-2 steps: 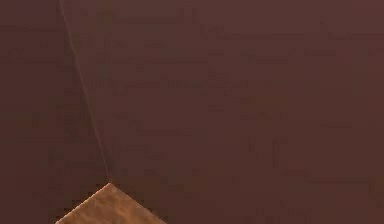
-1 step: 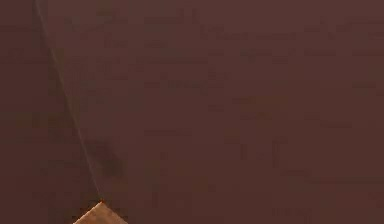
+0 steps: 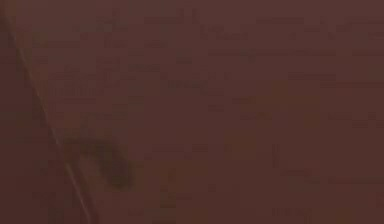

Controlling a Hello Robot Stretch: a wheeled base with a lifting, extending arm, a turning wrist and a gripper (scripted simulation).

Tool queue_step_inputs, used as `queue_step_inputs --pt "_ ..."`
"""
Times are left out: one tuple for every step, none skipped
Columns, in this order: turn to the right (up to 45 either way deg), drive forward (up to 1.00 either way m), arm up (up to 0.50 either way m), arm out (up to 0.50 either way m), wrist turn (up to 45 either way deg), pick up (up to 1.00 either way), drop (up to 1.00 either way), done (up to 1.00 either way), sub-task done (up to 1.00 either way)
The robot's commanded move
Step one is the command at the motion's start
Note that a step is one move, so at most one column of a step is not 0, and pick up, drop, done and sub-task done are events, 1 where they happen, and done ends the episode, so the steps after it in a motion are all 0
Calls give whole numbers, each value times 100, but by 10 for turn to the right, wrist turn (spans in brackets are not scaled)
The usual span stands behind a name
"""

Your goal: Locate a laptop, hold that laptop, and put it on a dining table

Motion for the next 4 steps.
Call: queue_step_inputs --pt "450 0 0 0 0 0 0 0 0" --pt "450 0 0 0 0 0 0 0 0" --pt "450 0 0 0 0 0 0 0 0" --pt "120 0 0 0 0 0 0 0 0"
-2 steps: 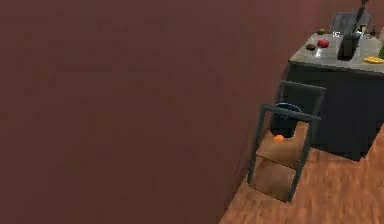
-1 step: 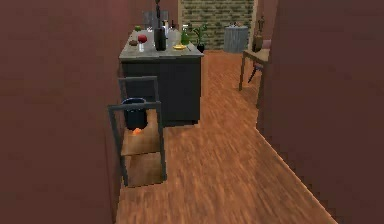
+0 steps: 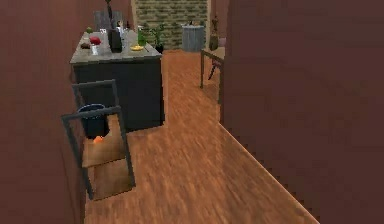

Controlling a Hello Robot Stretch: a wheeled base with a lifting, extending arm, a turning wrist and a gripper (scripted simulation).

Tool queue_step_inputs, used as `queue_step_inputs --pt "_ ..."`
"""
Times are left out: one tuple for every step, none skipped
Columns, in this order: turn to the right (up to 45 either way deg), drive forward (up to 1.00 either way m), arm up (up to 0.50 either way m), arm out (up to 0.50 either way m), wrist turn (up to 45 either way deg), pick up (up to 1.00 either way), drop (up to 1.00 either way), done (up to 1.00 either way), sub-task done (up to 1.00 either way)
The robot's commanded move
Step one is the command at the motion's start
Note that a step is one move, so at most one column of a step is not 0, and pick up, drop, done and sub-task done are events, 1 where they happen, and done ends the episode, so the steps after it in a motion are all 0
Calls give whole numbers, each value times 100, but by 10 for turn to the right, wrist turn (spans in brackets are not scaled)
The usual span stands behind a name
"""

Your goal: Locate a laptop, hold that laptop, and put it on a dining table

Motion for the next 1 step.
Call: queue_step_inputs --pt "0 100 0 0 0 0 0 0 0"
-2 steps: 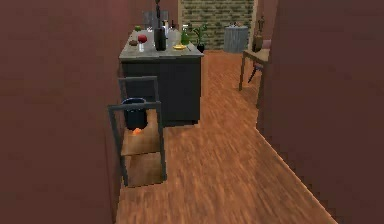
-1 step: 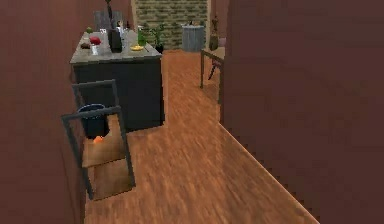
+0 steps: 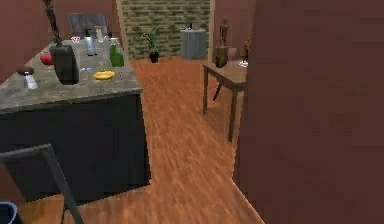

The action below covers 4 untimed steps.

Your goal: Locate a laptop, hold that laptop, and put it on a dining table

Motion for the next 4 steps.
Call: queue_step_inputs --pt "0 100 0 0 0 0 0 0 0" --pt "60 0 0 0 0 0 0 0 0" --pt "30 0 0 0 0 0 0 0 0" --pt "0 25 0 0 0 0 0 0 0"
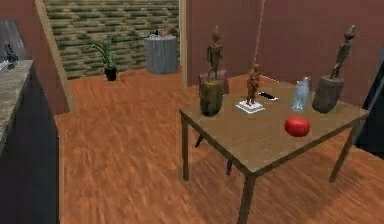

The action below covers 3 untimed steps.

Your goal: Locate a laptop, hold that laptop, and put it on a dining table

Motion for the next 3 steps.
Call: queue_step_inputs --pt "-270 0 0 0 0 0 0 0 0" --pt "0 100 0 0 0 0 0 0 0" --pt "0 100 0 0 0 0 0 0 0"
